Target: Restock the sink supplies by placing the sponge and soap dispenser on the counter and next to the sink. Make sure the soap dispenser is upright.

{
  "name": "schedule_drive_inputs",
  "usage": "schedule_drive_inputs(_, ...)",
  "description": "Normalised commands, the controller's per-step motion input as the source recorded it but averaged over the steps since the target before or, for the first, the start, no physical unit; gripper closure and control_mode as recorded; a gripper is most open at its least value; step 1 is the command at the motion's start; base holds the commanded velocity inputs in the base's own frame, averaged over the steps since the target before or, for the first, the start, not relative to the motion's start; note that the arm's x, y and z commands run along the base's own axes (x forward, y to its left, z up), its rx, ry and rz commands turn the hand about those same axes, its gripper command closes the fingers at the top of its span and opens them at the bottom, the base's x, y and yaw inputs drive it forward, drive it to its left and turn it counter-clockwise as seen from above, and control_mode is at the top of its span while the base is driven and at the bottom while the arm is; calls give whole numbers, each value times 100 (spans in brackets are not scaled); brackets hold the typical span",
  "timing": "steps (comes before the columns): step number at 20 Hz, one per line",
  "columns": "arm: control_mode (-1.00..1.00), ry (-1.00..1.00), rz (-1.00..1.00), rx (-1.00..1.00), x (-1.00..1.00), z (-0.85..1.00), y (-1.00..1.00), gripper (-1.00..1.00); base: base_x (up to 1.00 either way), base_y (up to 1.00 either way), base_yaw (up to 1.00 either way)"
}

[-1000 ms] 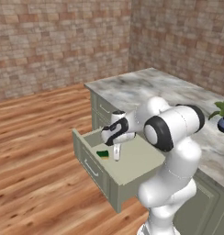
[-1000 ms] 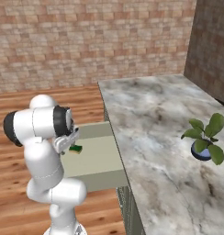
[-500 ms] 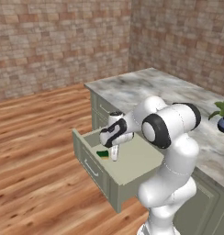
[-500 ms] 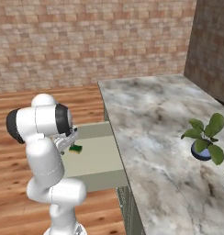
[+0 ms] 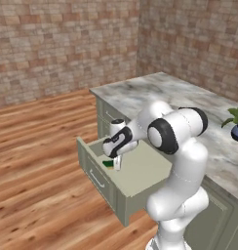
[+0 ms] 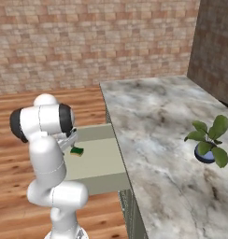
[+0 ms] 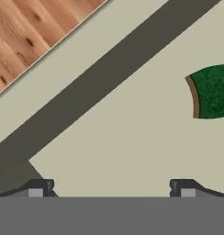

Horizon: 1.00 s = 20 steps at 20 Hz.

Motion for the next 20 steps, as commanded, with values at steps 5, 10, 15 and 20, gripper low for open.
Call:
schedule_drive_inputs(5, -100, 0, 0, -3, 33, -13, 11, -100, 0, 0, 0)
schedule_drive_inputs(10, -100, 0, 0, -3, 35, -23, 10, -100, 0, 0, 0)
schedule_drive_inputs(15, -100, 0, 1, -2, 30, -29, 4, -100, 0, 0, 0)
schedule_drive_inputs(20, -100, 0, 5, 0, 11, -32, 0, -100, 0, 0, 0)
